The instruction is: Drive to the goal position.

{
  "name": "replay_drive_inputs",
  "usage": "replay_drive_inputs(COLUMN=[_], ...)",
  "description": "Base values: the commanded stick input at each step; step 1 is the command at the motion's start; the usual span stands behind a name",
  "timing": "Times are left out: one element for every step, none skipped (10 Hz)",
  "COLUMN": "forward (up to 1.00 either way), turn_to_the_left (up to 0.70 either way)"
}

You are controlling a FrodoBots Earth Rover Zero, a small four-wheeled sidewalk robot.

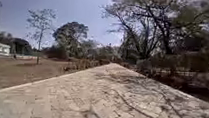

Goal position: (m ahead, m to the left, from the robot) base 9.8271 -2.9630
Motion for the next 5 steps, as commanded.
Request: replay_drive_inputs(forward=[1.00, 1.00, 1.00, 1.00, 1.00], turn_to_the_left=[0.00, 0.00, 0.00, 0.00, 0.00])
